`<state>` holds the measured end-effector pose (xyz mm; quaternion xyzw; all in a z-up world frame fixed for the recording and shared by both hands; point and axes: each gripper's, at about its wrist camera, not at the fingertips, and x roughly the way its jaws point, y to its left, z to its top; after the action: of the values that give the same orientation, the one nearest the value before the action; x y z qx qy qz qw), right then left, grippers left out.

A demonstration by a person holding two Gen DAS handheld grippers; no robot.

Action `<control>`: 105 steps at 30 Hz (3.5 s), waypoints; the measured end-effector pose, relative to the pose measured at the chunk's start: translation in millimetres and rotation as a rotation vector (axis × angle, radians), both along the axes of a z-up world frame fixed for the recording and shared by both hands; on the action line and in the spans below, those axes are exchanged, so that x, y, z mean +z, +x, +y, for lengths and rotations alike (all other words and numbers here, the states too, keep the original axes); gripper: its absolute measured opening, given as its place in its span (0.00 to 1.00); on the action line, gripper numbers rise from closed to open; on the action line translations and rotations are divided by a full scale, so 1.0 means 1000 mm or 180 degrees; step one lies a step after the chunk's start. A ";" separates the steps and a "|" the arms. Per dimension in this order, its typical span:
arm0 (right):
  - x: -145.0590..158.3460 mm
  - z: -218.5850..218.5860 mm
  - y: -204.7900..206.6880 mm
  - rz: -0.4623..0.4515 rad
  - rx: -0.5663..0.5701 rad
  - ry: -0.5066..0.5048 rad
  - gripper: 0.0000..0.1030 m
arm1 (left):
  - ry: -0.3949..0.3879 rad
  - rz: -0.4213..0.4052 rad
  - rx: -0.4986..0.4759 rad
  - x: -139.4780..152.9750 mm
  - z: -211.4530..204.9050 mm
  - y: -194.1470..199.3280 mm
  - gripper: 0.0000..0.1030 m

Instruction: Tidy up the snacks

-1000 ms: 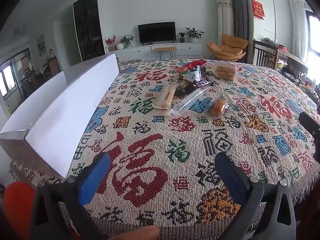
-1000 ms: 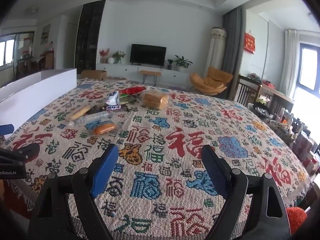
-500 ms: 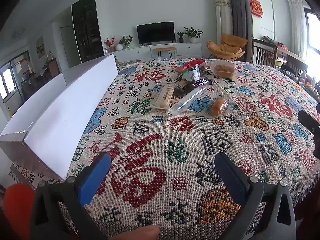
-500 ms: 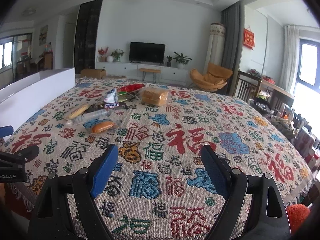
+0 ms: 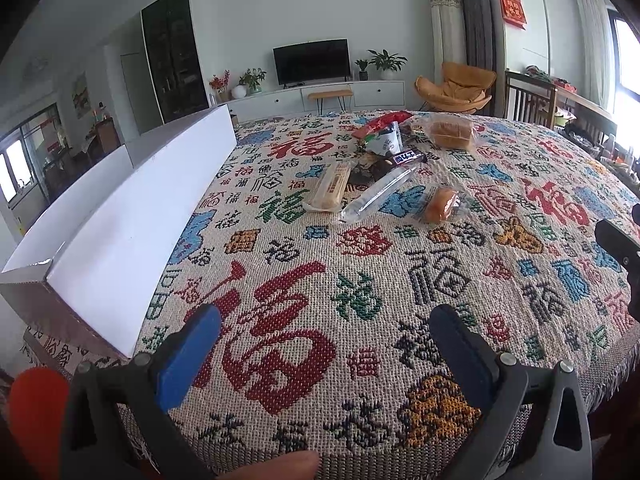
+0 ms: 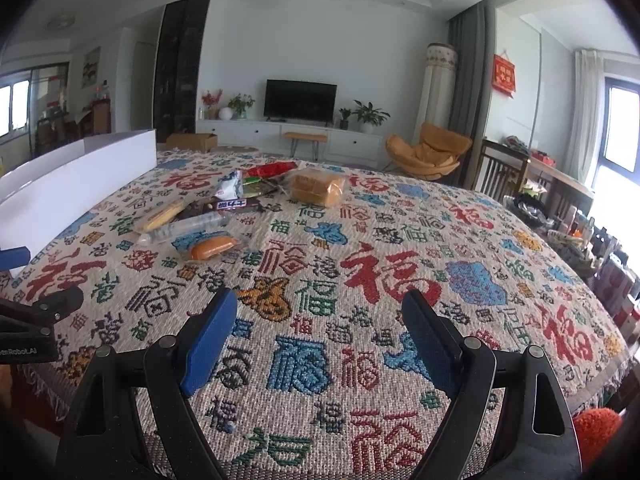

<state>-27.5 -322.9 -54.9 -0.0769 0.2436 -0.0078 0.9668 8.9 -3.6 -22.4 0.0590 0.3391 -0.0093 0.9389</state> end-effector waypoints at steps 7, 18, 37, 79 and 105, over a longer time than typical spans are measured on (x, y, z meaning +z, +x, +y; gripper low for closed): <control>-0.002 0.002 0.002 0.0024 0.0020 0.0014 0.84 | 0.0037 0.0041 0.0008 -0.004 -0.001 0.004 1.00; -0.003 0.001 0.003 0.0049 0.0012 0.0022 0.84 | 0.0032 0.0068 0.0017 -0.006 0.000 0.007 1.00; -0.007 0.003 0.006 0.0079 0.0028 -0.0011 0.84 | 0.0121 0.0191 0.0097 -0.015 0.004 0.014 1.00; -0.042 -0.012 0.174 0.1634 0.0294 0.0202 0.74 | -0.0241 0.0588 0.0315 -0.040 0.054 0.054 1.00; -0.050 -0.026 0.166 0.1354 0.0032 0.0392 0.79 | -0.0131 0.1260 -0.0627 -0.025 -0.001 0.255 0.28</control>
<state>138.6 -349.0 -104.6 -0.0188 0.4417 0.0283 0.8965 264.4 -4.9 -47.4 0.0697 0.5091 -0.1192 0.8495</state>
